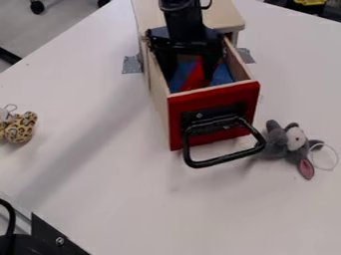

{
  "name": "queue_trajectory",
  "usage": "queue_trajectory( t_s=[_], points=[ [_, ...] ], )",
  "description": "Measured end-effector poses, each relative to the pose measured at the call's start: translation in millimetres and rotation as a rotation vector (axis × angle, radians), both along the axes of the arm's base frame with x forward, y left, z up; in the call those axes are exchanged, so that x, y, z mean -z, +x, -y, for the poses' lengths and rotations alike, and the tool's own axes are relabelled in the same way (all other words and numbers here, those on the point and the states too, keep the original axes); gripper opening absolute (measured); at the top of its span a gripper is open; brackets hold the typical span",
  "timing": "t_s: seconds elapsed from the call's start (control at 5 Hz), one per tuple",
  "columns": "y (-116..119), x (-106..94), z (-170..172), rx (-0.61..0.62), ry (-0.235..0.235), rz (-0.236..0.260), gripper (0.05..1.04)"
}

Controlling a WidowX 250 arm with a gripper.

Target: Take the red thing out of the drawer and put behind the drawer

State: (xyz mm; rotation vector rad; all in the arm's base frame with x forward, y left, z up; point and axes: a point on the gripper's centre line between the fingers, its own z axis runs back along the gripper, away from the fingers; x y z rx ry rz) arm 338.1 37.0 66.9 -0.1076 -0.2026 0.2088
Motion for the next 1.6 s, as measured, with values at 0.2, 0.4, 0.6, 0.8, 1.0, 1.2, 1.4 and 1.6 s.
queue_trajectory(
  t_s=[0.2, 0.4, 0.6, 0.8, 1.0, 1.2, 1.4, 1.6],
  points=[
    [0.5, 10.5, 2.4, -0.026, 0.02, 0.033, 0.997],
    [3.2, 18.2, 6.5, -0.056, 0.039, 0.052, 0.997],
    [3.9, 45.6, 11.0, -0.131, 0.065, 0.024, 0.945],
    [6.5, 51.0, 14.2, -0.176, 0.069, 0.03, 0.724],
    [7.4, 45.8, 13.4, -0.196, 0.057, 0.041, 0.607],
    [0.9, 24.4, 15.4, -0.216, 0.0, 0.0, 0.606],
    [-0.8, -4.1, 21.7, -0.167, -0.065, 0.014, 0.605],
    [8.0, -51.3, 23.2, -0.14, -0.123, -0.015, 0.605]
  ],
)
